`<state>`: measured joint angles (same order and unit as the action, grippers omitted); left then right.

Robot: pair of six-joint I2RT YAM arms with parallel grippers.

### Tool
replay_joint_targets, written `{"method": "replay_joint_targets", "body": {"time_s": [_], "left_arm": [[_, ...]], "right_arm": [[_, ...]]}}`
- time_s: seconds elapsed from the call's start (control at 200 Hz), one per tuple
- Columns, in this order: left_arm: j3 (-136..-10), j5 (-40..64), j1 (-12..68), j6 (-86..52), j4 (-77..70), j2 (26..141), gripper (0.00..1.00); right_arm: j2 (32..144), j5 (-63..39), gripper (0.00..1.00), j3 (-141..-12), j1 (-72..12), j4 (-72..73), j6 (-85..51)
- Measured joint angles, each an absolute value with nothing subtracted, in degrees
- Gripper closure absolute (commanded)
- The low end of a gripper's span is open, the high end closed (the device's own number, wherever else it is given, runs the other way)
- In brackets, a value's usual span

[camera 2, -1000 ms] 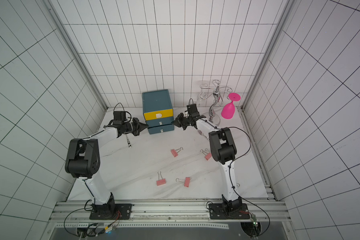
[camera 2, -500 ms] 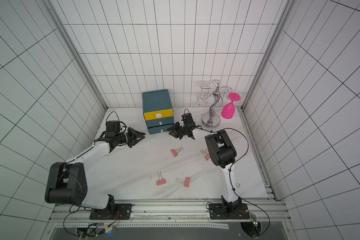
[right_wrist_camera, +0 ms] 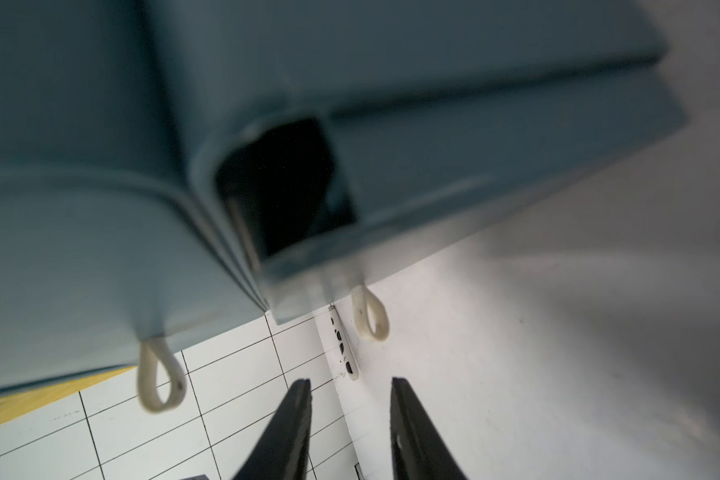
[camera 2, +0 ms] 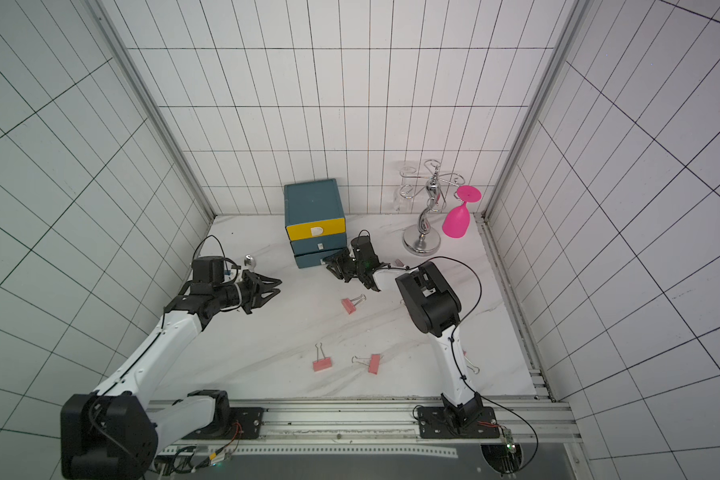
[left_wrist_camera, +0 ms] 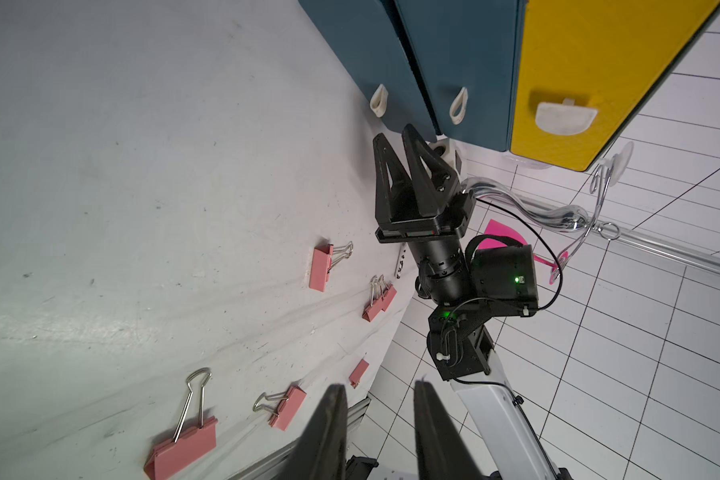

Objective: Put the binder clips in the drawer according to color
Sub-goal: Open the drawer in the storage box.

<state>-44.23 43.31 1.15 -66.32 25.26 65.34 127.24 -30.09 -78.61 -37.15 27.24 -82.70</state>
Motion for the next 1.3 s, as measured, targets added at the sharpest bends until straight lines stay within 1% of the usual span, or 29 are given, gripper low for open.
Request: {"method": "replay_joint_targets", "body": {"time_s": [0.185,0.39,0.47,0.755,1.299], "left_arm": [[-43.62,43.31,1.41,-65.87,27.22,65.34,0.69],[-43.62,43.22,1.41,-65.76,27.2,65.54,0.68],[-43.62,43.13,1.41,-65.78,27.09,65.67,0.69],[-43.64,43.09,1.32,-65.49,27.07,65.67,0.68],[-42.09,43.09,1.32,-64.93,27.92,63.72,0.69]], "right_arm": [[127.28,-26.61,0.65,-76.23,-37.5,29.76,-83.92],[127.28,-21.52,0.63,-72.14,-39.13,35.77,-87.22],[127.28,-19.14,0.66,-71.11,-40.23,38.22,-88.77],[129.01,-12.75,0.67,-71.02,-42.54,45.54,-93.27],[134.61,-10.81,0.68,-74.24,-42.76,49.6,-95.81]]}}
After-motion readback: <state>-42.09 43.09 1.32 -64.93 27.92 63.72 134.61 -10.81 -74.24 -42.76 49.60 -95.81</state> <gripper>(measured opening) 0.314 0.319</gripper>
